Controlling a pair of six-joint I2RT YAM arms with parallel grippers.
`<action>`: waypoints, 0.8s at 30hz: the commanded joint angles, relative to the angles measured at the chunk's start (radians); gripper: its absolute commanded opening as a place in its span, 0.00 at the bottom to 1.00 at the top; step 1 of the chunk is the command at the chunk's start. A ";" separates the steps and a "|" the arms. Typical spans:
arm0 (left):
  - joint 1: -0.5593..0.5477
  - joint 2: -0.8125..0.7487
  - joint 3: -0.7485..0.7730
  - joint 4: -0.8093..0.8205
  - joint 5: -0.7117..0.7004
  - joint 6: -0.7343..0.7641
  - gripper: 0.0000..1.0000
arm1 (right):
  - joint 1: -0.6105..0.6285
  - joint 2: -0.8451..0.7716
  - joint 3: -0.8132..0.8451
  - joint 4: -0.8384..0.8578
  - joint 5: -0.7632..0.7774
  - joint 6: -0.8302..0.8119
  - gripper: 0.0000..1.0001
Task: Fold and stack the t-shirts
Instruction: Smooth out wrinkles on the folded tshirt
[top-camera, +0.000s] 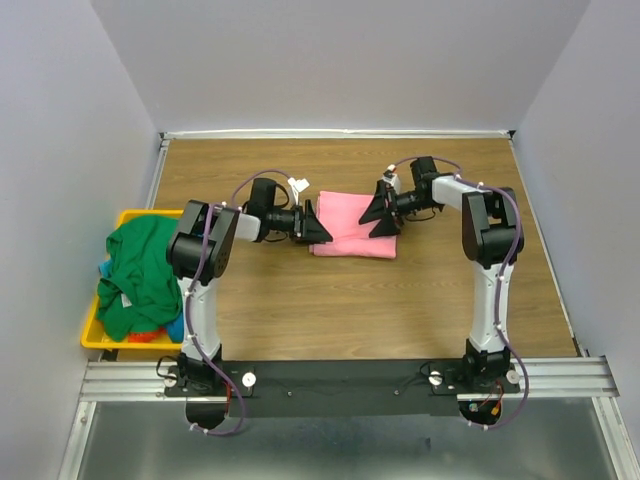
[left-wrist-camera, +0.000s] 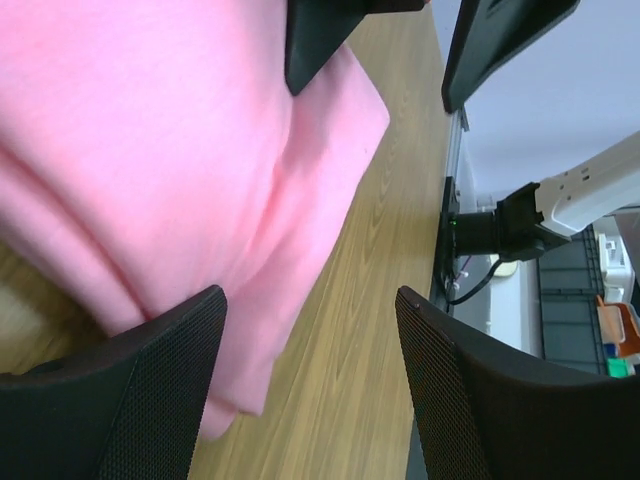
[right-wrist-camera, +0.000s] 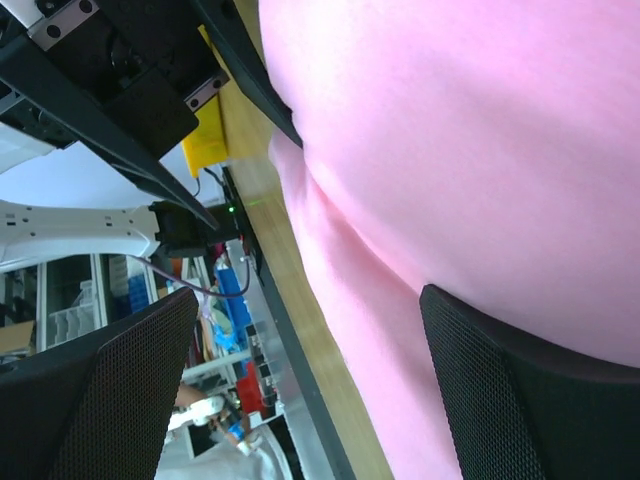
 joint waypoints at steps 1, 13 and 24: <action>0.012 -0.075 -0.044 -0.080 -0.042 0.113 0.79 | -0.035 -0.051 -0.033 0.001 0.078 -0.056 1.00; -0.115 -0.212 -0.052 -0.056 0.016 0.064 0.83 | 0.064 -0.240 -0.246 0.074 -0.063 0.109 1.00; 0.021 0.053 -0.073 -0.039 -0.067 0.047 0.82 | -0.036 -0.051 -0.317 0.128 0.059 0.065 1.00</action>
